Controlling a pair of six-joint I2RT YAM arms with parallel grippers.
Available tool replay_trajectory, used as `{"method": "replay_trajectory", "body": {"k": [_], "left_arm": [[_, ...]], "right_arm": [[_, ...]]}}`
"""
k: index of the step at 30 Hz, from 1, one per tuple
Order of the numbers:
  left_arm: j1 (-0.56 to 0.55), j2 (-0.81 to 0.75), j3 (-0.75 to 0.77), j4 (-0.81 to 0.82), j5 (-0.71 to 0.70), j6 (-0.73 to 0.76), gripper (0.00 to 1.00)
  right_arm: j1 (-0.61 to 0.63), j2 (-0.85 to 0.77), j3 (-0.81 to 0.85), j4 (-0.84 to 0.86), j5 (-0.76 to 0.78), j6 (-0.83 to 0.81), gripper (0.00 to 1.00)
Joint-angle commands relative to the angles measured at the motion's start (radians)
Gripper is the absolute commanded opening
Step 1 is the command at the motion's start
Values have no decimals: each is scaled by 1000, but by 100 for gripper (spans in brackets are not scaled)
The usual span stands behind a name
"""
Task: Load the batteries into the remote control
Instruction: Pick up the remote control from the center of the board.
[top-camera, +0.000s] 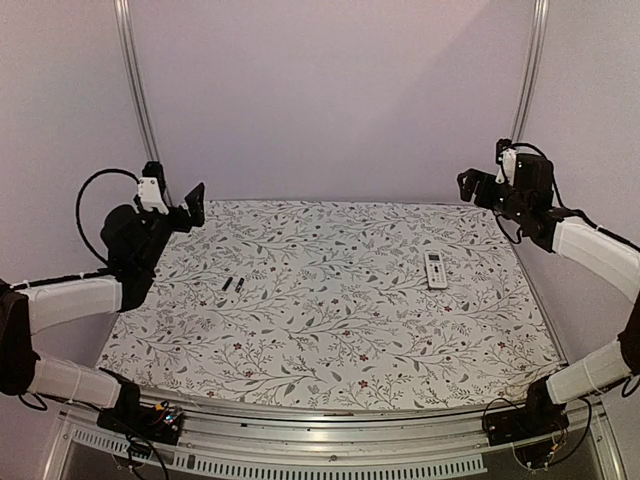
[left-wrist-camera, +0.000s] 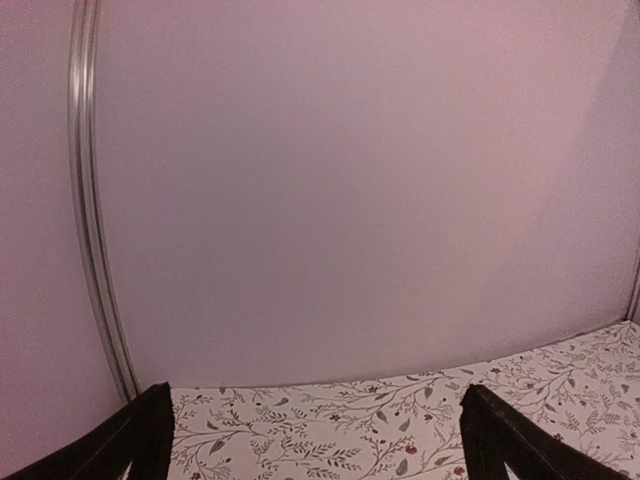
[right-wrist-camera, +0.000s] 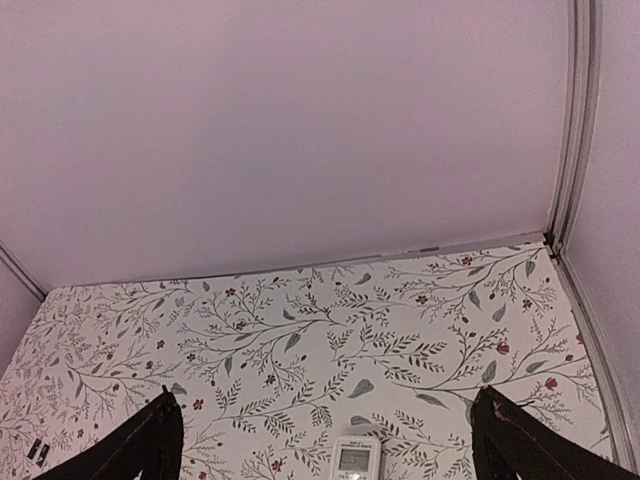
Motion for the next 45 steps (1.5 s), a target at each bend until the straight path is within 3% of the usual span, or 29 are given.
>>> {"method": "replay_trajectory", "body": {"k": [1,4,9,13,16,18,22,28,32,38,41,45], "left_arm": [[-203,-9,193,-299,-175,133,100],[-299,-30,286,-392,-142,169,100],[-310,-38,422,-494,-3,91,100],[-316,17,547,-629,-5,66,100],[-317,36,542,-658,-6,76,100],[-316,0,433,-556,-17,53,100],[-316,-76,214,-352,70,27,100],[-317,-83,190,-399,92,68,100],[-326,-64,219,-503,240,233,99],[-419,-101,186,-591,356,543,97],[-535,-83,210,-695,302,838,96],[-716,-7,243,-712,76,1264,90]], "right_arm": [[92,193,137,-424,179,62,99],[103,339,220,-494,135,93,99],[114,561,346,-560,65,105,99],[116,647,373,-566,60,109,99],[116,699,375,-558,28,107,99],[116,731,380,-561,24,98,97],[116,773,375,-575,12,85,78],[117,735,360,-573,-74,84,40],[145,672,383,-573,-248,32,23],[304,474,442,-649,-518,-214,22],[401,397,475,-720,-590,-326,21],[530,326,500,-791,-485,-383,21]]}}
